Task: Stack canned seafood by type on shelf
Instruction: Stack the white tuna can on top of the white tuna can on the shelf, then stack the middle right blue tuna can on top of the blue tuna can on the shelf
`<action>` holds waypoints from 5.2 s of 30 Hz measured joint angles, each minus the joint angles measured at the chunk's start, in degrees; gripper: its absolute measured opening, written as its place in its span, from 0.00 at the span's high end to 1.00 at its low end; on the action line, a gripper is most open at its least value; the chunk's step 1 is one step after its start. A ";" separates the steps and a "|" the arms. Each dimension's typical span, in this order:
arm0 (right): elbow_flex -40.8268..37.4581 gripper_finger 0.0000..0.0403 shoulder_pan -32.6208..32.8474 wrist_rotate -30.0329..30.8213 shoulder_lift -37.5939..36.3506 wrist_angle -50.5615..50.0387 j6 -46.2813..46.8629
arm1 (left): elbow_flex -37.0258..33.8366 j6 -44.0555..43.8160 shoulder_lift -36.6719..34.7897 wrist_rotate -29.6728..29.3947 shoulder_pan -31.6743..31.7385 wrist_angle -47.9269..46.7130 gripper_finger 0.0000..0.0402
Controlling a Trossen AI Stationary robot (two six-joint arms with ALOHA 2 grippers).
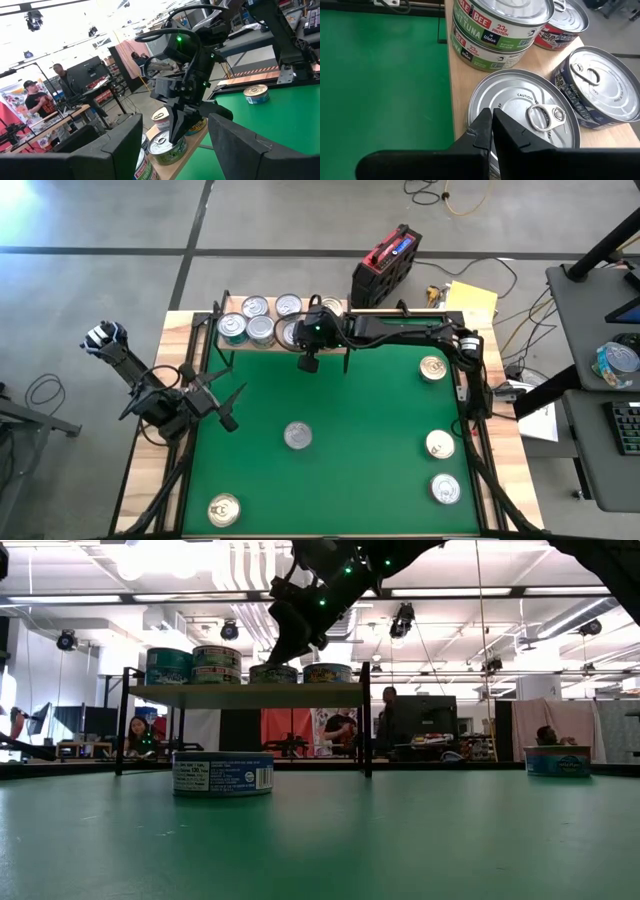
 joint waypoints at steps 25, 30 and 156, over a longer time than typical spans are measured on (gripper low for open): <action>-0.09 0.98 4.83 3.26 -6.73 -2.60 -5.22 | 0.00 -4.46 0.50 0.04 0.00 -0.17 0.48; -1.49 0.98 9.14 3.30 -9.65 -6.83 -2.95 | 0.00 -8.76 3.42 2.07 -0.02 -0.31 0.48; -61.75 0.98 53.16 3.37 -43.32 -22.79 107.79 | 68.26 -73.05 32.73 31.41 13.66 -137.57 0.79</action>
